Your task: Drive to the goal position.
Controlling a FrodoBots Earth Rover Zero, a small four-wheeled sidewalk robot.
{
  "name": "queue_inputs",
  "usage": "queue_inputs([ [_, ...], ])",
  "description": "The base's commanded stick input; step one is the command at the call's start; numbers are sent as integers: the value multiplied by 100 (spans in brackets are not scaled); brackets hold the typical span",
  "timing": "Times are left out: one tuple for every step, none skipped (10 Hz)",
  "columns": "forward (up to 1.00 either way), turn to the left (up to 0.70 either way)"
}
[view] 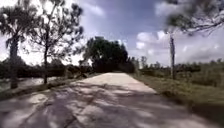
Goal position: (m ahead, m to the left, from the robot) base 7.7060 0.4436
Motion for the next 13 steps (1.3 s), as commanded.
queue_inputs([
  [100, 0],
  [100, 0],
  [100, 0],
  [100, 0],
  [100, 0],
  [100, 0],
  [100, 0],
  [100, 0],
  [100, 0],
  [100, 0],
  [100, 0],
  [100, 0],
  [100, 0],
])
